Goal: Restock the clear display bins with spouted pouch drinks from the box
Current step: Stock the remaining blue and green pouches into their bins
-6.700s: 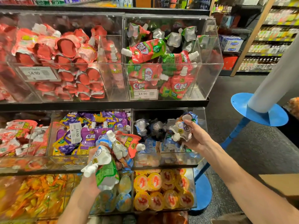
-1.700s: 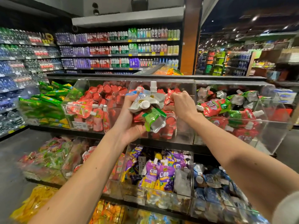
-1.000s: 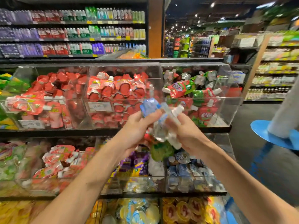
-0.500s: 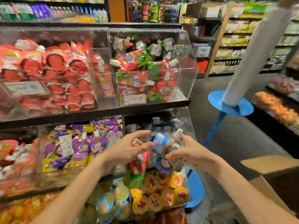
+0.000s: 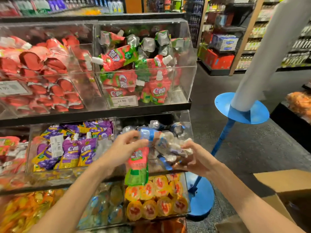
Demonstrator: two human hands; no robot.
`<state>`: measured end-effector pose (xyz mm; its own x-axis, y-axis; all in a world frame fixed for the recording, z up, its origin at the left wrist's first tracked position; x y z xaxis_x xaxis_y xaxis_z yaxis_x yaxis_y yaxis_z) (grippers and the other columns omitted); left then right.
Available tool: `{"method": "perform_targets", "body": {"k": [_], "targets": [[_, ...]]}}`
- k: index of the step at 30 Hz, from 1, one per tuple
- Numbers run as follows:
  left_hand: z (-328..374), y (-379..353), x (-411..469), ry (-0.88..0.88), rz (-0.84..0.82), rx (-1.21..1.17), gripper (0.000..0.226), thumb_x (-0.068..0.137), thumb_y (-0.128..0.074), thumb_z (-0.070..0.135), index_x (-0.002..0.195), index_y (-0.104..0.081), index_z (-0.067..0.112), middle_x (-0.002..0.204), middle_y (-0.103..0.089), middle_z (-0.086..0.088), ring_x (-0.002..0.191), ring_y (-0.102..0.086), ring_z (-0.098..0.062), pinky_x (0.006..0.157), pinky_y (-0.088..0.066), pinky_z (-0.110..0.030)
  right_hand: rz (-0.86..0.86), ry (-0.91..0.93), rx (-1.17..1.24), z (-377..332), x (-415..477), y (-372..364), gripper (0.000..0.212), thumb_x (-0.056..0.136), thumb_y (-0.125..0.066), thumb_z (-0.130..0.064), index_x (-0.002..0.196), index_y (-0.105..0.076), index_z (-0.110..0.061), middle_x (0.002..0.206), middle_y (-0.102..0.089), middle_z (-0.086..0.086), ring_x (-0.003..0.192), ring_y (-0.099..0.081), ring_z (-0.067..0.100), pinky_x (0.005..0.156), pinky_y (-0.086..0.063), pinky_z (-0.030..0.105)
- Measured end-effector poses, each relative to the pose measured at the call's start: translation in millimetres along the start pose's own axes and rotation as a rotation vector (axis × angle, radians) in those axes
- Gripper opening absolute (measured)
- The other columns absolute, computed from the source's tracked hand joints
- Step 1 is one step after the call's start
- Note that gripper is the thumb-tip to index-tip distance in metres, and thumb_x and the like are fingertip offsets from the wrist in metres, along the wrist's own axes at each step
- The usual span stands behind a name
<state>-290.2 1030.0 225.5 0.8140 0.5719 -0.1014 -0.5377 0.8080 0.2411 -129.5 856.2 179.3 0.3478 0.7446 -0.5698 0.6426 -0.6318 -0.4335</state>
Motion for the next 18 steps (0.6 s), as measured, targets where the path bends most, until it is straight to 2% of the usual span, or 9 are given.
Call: {"method": "perform_targets", "body": {"k": [1, 3, 6, 9, 11, 14, 16, 18], "targets": [[3, 10, 0, -0.007, 0.037, -0.011, 0.017, 0.086, -0.076, 0.016, 0.101, -0.069, 0.018, 0.087, -0.074, -0.009, 0.078, -0.065, -0.012, 0.071, -0.048, -0.024, 0.066, 0.014, -0.004, -1, 4, 4, 0.01, 0.088, -0.055, -0.002, 0.095, -0.05, -0.006, 0.089, -0.054, 0.018, 0.079, -0.056, 0.035, 0.056, -0.056, 0.035], [10, 30, 2, -0.034, 0.112, 0.022, 0.022, 0.085, -0.076, 0.011, 0.104, -0.067, 0.017, 0.088, -0.072, -0.005, 0.071, -0.065, -0.006, 0.062, -0.049, -0.017, 0.152, 0.083, -0.058, -10, 10, 8, 0.01, 0.091, -0.051, 0.004, 0.089, -0.049, -0.006, 0.08, -0.055, 0.015, 0.074, -0.056, 0.031, 0.045, -0.049, 0.029], [16, 55, 6, -0.062, 0.176, 0.132, 0.027, 0.082, -0.079, 0.015, 0.105, -0.067, 0.023, 0.091, -0.069, -0.009, 0.07, -0.059, -0.011, 0.061, -0.047, -0.02, 0.168, 0.307, -0.222, -30, 14, 10, 0.016, 0.095, -0.059, 0.0, 0.109, -0.06, -0.006, 0.09, -0.067, 0.013, 0.074, -0.064, 0.025, 0.052, -0.049, 0.026], [13, 69, 12, -0.045, 0.183, 0.171, 0.028, 0.08, -0.082, 0.024, 0.104, -0.068, 0.027, 0.097, -0.07, -0.014, 0.076, -0.062, -0.016, 0.068, -0.048, -0.032, 0.243, 0.614, -0.696, -52, 16, 3, 0.028, 0.092, -0.066, -0.007, 0.118, -0.061, -0.016, 0.097, -0.071, 0.002, 0.083, -0.068, 0.011, 0.07, -0.055, 0.022], [10, 73, 14, -0.033, 0.176, 0.154, 0.028, 0.08, -0.082, 0.027, 0.105, -0.069, 0.026, 0.1, -0.071, -0.017, 0.079, -0.065, -0.019, 0.069, -0.049, -0.035, 0.272, 0.67, -0.935, -57, 22, -5, 0.033, 0.089, -0.072, -0.014, 0.117, -0.055, -0.02, 0.099, -0.07, -0.001, 0.089, -0.068, 0.014, 0.079, -0.055, 0.029], [8, 79, 14, -0.007, 0.186, 0.104, 0.033, 0.079, -0.081, 0.032, 0.109, -0.069, 0.027, 0.101, -0.072, -0.018, 0.084, -0.07, -0.026, 0.072, -0.053, -0.042, 0.23, 0.702, -1.309, -53, 41, -16, 0.023, 0.091, -0.069, -0.02, 0.11, -0.057, -0.019, 0.105, -0.069, 0.004, 0.094, -0.065, 0.025, 0.081, -0.054, 0.043], [8, 82, 12, 0.008, 0.184, 0.093, 0.03, 0.085, -0.077, 0.029, 0.113, -0.067, 0.026, 0.098, -0.075, -0.011, 0.084, -0.072, -0.028, 0.067, -0.055, -0.04, 0.251, 0.761, -1.608, -49, 52, -17, 0.017, 0.097, -0.061, -0.024, 0.113, -0.058, -0.023, 0.109, -0.069, 0.002, 0.097, -0.064, 0.027, 0.08, -0.052, 0.04], [8, 83, 10, 0.004, 0.171, 0.087, 0.026, 0.087, -0.073, 0.026, 0.112, -0.067, 0.026, 0.095, -0.075, -0.008, 0.085, -0.073, -0.027, 0.07, -0.056, -0.04, 0.294, 0.787, -1.717, -52, 60, -12, 0.015, 0.1, -0.057, -0.026, 0.114, -0.059, -0.027, 0.112, -0.069, -0.001, 0.1, -0.063, 0.027, 0.081, -0.047, 0.037]]}}
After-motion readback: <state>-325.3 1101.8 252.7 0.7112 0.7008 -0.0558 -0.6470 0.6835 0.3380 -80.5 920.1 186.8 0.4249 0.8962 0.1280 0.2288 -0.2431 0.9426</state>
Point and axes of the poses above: each hand's wrist, its own x-axis towards the middle knuckle, its own y-axis out of the back of the hand, z = x × y, the point moved 3 cm from there along x, towards the middle knuckle
